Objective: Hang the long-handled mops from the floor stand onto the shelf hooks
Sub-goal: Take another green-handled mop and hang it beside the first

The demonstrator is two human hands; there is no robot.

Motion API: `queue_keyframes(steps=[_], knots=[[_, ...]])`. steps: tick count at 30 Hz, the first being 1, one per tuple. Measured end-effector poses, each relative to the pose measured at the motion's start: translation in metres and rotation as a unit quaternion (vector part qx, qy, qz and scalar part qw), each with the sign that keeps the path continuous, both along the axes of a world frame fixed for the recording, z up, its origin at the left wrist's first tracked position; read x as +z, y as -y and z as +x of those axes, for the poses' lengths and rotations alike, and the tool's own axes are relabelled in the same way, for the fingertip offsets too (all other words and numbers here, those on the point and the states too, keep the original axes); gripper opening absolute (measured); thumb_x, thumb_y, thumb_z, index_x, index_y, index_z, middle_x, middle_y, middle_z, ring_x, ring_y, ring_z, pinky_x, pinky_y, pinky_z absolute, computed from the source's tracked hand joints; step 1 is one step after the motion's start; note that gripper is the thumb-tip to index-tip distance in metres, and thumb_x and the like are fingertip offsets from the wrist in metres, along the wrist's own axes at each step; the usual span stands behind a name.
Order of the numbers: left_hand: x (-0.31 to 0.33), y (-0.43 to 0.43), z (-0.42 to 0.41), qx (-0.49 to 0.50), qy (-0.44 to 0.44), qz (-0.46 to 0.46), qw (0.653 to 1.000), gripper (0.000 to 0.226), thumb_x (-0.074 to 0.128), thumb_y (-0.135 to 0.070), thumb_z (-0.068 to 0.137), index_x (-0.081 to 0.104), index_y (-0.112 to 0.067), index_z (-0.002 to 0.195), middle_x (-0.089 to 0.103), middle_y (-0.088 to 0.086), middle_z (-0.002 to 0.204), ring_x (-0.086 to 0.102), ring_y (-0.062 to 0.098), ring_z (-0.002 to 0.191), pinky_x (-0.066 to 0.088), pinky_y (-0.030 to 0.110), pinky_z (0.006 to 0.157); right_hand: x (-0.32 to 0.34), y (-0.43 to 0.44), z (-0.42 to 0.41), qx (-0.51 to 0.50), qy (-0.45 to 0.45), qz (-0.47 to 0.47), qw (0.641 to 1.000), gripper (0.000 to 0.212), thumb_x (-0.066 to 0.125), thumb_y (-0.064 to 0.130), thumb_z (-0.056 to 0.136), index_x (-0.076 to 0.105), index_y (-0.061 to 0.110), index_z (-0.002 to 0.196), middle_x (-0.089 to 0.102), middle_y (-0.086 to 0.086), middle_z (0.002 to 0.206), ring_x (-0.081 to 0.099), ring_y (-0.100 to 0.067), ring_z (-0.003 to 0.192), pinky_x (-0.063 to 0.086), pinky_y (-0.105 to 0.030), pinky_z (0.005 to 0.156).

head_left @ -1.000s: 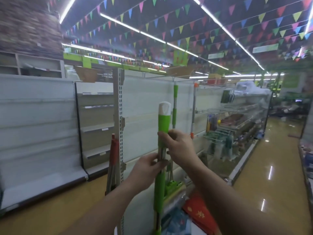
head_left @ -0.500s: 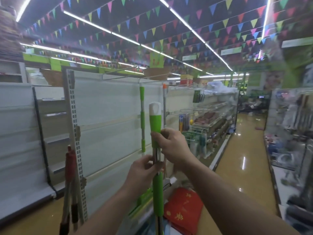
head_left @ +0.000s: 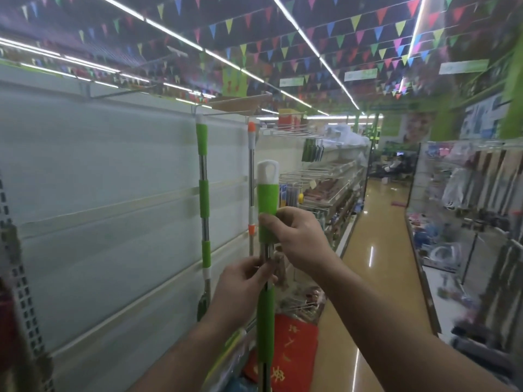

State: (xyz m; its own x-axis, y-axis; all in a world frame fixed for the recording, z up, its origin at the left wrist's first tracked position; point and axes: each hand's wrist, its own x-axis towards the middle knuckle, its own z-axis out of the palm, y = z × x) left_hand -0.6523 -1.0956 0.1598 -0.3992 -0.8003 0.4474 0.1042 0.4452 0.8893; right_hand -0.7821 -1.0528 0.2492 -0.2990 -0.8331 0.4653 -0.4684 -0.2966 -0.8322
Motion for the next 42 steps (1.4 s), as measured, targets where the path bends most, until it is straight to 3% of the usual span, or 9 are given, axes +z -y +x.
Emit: queue_keyframes(steps=[6, 11, 13, 16, 21, 25, 30, 36, 42], knots=[[0.008, 0.061, -0.019, -0.039, -0.01, 0.005, 0.999, 0.035, 0.069, -0.064, 0.082, 0.078, -0.031, 0.085, 0.077, 0.0, 0.075, 0.075, 0.011, 0.068, 0.057, 0.018, 0.062, 0.004, 0.055, -0.025, 0.023, 0.0, -0.005, 1.0, 0.026, 0.068, 0.037, 0.098, 0.076, 0.012, 0.101, 0.08, -0.006, 0.093, 0.077, -0.023, 0.092, 0.062, -0.045, 0.082], [0.019, 0.105, -0.034, -0.02, -0.018, 0.0, 1.0, 0.009, 0.071, -0.044, 0.091, 0.077, -0.04, 0.096, 0.078, 0.008, 0.08, 0.078, 0.027, 0.077, 0.064, 0.047, 0.076, 0.013, 0.102, -0.042, 0.053, -0.008, -0.026, 0.998, 0.022, 0.069, 0.035, 0.097, 0.077, 0.015, 0.102, 0.081, -0.003, 0.09, 0.079, -0.017, 0.086, 0.054, -0.019, 0.066], [0.025, 0.122, -0.039, 0.006, -0.008, -0.002, 1.0, 0.01, 0.07, -0.048, 0.091, 0.074, -0.048, 0.1, 0.08, 0.006, 0.085, 0.078, 0.023, 0.083, 0.064, 0.046, 0.079, 0.019, 0.121, -0.049, 0.072, -0.008, -0.031, 0.997, 0.022, 0.069, 0.035, 0.097, 0.077, 0.015, 0.101, 0.081, -0.004, 0.09, 0.079, -0.016, 0.085, 0.053, -0.014, 0.062], [0.036, 0.147, -0.048, 0.045, 0.001, 0.006, 0.999, 0.022, 0.066, -0.058, 0.083, 0.076, -0.044, 0.096, 0.081, 0.001, 0.087, 0.078, 0.016, 0.084, 0.065, 0.046, 0.08, 0.026, 0.149, -0.06, 0.1, -0.008, -0.037, 0.994, 0.021, 0.068, 0.035, 0.097, 0.078, 0.016, 0.098, 0.081, -0.006, 0.09, 0.079, -0.02, 0.086, 0.058, -0.023, 0.067], [0.054, 0.185, -0.069, 0.107, 0.037, -0.005, 0.994, 0.022, 0.067, -0.04, 0.097, 0.079, -0.038, 0.078, 0.078, -0.001, 0.078, 0.075, 0.019, 0.076, 0.063, 0.046, 0.077, 0.032, 0.201, -0.085, 0.134, -0.021, -0.056, 0.989, 0.026, 0.068, 0.031, 0.098, 0.078, 0.007, 0.097, 0.079, -0.015, 0.09, 0.077, -0.031, 0.087, 0.061, -0.041, 0.074], [0.055, 0.212, -0.089, 0.161, 0.038, -0.002, 0.986, 0.024, 0.066, -0.048, 0.09, 0.077, -0.028, 0.084, 0.076, 0.008, 0.084, 0.074, 0.027, 0.078, 0.064, 0.052, 0.076, 0.036, 0.243, -0.111, 0.186, -0.04, -0.057, 0.98, 0.025, 0.07, 0.036, 0.095, 0.079, 0.014, 0.09, 0.081, -0.006, 0.083, 0.078, -0.023, 0.082, 0.061, -0.041, 0.076], [0.061, 0.23, -0.119, 0.253, 0.015, 0.015, 0.967, 0.019, 0.068, -0.033, 0.097, 0.078, -0.027, 0.081, 0.074, 0.005, 0.078, 0.071, 0.019, 0.07, 0.059, 0.029, 0.059, 0.048, 0.289, -0.142, 0.278, -0.061, -0.049, 0.957, 0.028, 0.072, 0.042, 0.093, 0.08, 0.016, 0.091, 0.082, -0.006, 0.083, 0.078, -0.025, 0.079, 0.062, -0.05, 0.079], [0.086, 0.232, -0.145, 0.342, 0.002, 0.043, 0.939, 0.012, 0.065, -0.02, 0.1, 0.073, -0.014, 0.093, 0.072, 0.006, 0.076, 0.07, 0.026, 0.073, 0.062, 0.052, 0.077, 0.073, 0.329, -0.157, 0.368, -0.094, -0.029, 0.924, 0.029, 0.073, 0.045, 0.09, 0.081, 0.017, 0.088, 0.081, -0.004, 0.085, 0.078, -0.023, 0.087, 0.06, -0.054, 0.088], [0.11, 0.229, -0.16, 0.399, 0.006, 0.031, 0.916, 0.013, 0.063, -0.019, 0.102, 0.071, -0.011, 0.095, 0.073, 0.013, 0.085, 0.071, 0.027, 0.074, 0.063, 0.043, 0.07, 0.094, 0.344, -0.16, 0.424, -0.065, -0.054, 0.902, 0.032, 0.074, 0.042, 0.089, 0.078, 0.017, 0.109, 0.081, -0.009, 0.092, 0.078, -0.027, 0.088, 0.06, -0.054, 0.088]])
